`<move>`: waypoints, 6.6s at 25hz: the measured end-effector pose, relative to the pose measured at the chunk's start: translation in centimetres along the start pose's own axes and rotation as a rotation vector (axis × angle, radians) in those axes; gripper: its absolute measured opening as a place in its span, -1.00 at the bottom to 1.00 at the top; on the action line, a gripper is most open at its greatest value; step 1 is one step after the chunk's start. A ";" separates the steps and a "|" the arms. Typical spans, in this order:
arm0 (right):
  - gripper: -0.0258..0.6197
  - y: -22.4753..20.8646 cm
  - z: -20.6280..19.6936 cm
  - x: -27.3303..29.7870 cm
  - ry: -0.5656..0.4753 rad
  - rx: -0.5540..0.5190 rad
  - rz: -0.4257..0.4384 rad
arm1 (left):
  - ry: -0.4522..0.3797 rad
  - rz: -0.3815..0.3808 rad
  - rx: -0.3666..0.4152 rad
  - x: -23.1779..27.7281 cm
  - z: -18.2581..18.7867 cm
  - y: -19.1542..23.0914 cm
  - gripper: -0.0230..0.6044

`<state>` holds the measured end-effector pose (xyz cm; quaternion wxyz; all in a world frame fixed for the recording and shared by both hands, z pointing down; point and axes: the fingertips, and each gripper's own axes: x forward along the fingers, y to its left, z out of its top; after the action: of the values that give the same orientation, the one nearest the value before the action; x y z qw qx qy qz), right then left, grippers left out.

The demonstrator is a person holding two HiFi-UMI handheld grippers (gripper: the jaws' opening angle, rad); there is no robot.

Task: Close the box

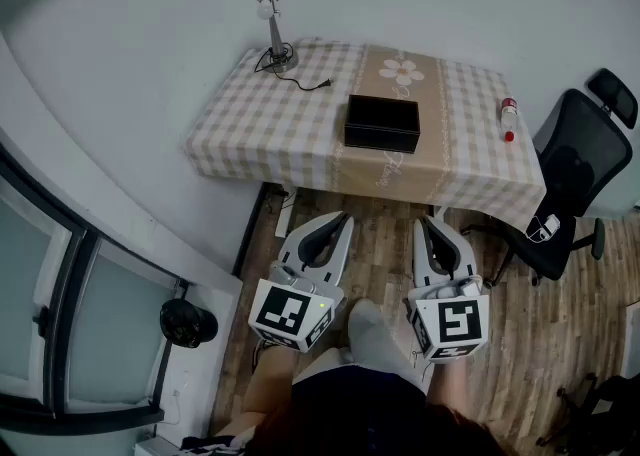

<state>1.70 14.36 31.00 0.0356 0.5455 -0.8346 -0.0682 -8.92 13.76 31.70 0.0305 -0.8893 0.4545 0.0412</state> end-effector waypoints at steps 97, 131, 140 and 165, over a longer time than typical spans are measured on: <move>-0.87 -18.5 -5.4 22.7 0.034 0.105 0.048 | 0.041 0.054 0.001 26.4 -3.0 13.3 -0.83; -0.87 -24.7 -11.2 34.0 0.148 0.004 0.021 | 0.150 0.061 -0.032 34.6 -8.0 24.4 -0.83; -0.87 -26.0 -14.3 36.3 0.231 0.012 0.045 | 0.256 0.062 -0.049 35.5 -12.2 27.6 -0.83; -0.87 -24.7 -25.8 39.4 0.621 0.055 0.246 | 0.589 -0.055 -0.134 36.4 -23.4 30.7 -0.83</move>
<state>11.67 -33.45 52.11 0.2813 0.4360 -0.8452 0.1284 -11.50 -35.72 50.81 -0.1603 -0.8749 0.4159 -0.1895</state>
